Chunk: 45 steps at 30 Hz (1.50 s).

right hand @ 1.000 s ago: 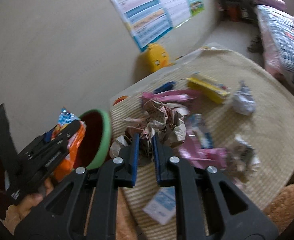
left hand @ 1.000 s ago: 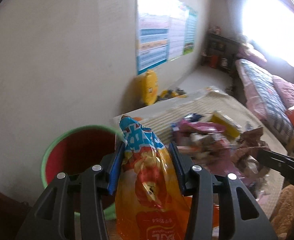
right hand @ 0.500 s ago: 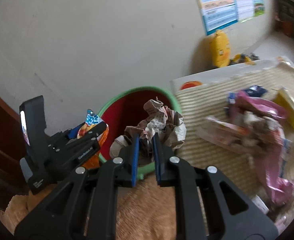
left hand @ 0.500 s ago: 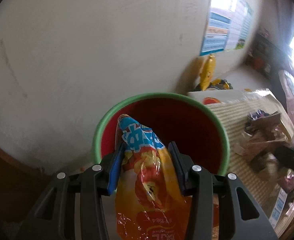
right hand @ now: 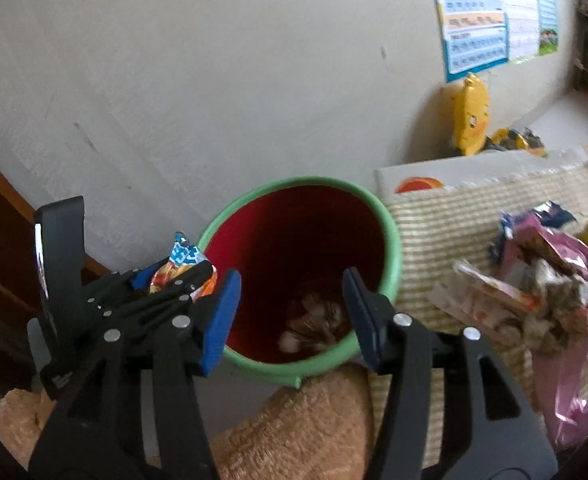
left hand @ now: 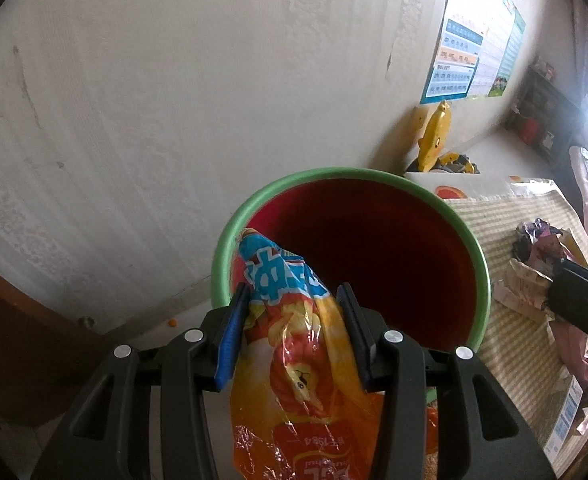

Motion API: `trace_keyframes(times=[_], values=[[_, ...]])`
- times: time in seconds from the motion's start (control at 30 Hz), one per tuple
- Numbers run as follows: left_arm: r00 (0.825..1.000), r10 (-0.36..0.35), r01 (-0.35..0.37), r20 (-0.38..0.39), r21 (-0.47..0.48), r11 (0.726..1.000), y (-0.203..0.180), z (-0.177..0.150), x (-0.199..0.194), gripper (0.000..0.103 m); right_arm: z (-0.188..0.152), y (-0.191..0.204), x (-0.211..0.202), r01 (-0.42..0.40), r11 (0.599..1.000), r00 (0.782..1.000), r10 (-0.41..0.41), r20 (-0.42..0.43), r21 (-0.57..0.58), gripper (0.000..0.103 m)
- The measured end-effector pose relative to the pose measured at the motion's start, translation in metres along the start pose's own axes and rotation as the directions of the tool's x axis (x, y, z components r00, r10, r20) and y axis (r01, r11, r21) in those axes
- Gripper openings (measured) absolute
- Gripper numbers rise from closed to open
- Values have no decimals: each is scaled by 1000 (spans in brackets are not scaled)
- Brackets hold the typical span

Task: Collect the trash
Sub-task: 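Open the left gripper to drop the orange bag into the bucket, then grasp the white milk carton with the left gripper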

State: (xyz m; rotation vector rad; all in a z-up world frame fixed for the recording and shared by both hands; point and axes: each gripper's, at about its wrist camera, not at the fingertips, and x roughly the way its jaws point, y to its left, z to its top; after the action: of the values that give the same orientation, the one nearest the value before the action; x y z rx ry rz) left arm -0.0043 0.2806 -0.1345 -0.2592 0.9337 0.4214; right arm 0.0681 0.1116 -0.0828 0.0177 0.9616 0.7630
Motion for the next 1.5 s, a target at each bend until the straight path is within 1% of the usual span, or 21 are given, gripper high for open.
trace_keyframes(times=[0.07, 0.17, 0.2, 0.23, 0.27, 0.3, 0.43, 0.57, 0.67, 0.77, 0.87, 0.9, 1.0, 1.03, 1.13, 1.17, 1.23, 1.27, 1.33, 1.4, 1.5], values=[[1000, -9, 9, -1, 7, 1000, -4, 0, 1, 43, -8, -4, -13, 24, 1000, 1000, -24, 9, -3, 53], [1000, -4, 4, -8, 15, 1000, -11, 3, 4, 47, -26, -10, -35, 74, 997, 997, -74, 24, -3, 57], [1000, -10, 10, -11, 9, 1000, -13, 4, 5, 51, -33, -12, -42, 86, 996, 996, -86, 24, 0, 57], [1000, -10, 10, -14, 2, 1000, -14, 5, 5, 62, -39, -14, -48, 96, 995, 995, -96, 24, 6, 57], [1000, -11, 10, -11, -6, 1000, -16, 6, 5, 67, -46, -16, -55, 103, 995, 994, -104, 21, 16, 57], [1000, -14, 14, -6, -10, 1000, -17, 7, 4, 68, -52, -20, -61, 110, 993, 994, -111, 16, 36, 58], [1000, -15, 15, 1, 4, 1000, -25, 9, 2, 70, -64, -48, -76, 131, 981, 991, -134, 9, 142, 58], [1000, -21, 21, 6, 29, 999, -35, 8, -4, 70, -66, -74, -97, 171, 961, 982, -185, 47, 217, 58], [999, -32, 31, 13, 51, 998, -43, 8, -10, 70, -68, -95, -114, 212, 941, 968, -239, 77, 263, 64], [998, -65, 64, 11, 80, 995, -56, 3, -18, 70, -74, -116, -131, 248, 915, 953, -290, 91, 319, 64], [994, -114, 112, 0, 140, 984, -80, -4, -25, 70, -83, -138, -147, 289, 877, 934, -347, 88, 385, 64], [991, -134, 134, -10, 171, 976, -92, -7, -28, 70, -86, -144, -153, 312, 861, 924, -374, 85, 401, 64], [978, -202, 208, -50, 255, 944, -127, -21, -38, 70, -96, -158, -162, 375, 827, 897, -438, 63, 419, 64], [969, -237, 247, -70, 281, 927, -141, -28, -43, 70, -100, -164, -164, 392, 815, 889, -455, 54, 426, 64], [936, -317, 350, -150, 349, 869, -179, -45, -50, 70, -112, -178, -172, 399, 791, 881, -471, 45, 463, 64], [922, -334, 387, -197, 390, 836, -198, -55, -50, 70, -117, -183, -175, 402, 780, 878, -478, 42, 479, 64], [909, -335, 415, -248, 454, 788, -221, -72, -51, 70, -124, -193, -180, 412, 761, 869, -494, 35, 502, 64], [905, -330, 424, -269, 498, 757, -236, -82, -52, 70, -127, -196, -182, 415, 752, 865, -500, 34, 512, 64], [901, -324, 433, -288, 544, 719, -253, -94, -52, 70, -134, -206, -189, 412, 735, 861, -507, 33, 539, 64], [895, -313, 446, -319, 579, 683, -270, -105, -51, 70, -140, -212, -193, 407, 722, 860, -510, 31, 560, 64], [888, -284, 456, -363, 611, 647, -290, -118, -43, 70, -149, -219, -197, 393, 706, 863, -504, 27, 589, 64]])
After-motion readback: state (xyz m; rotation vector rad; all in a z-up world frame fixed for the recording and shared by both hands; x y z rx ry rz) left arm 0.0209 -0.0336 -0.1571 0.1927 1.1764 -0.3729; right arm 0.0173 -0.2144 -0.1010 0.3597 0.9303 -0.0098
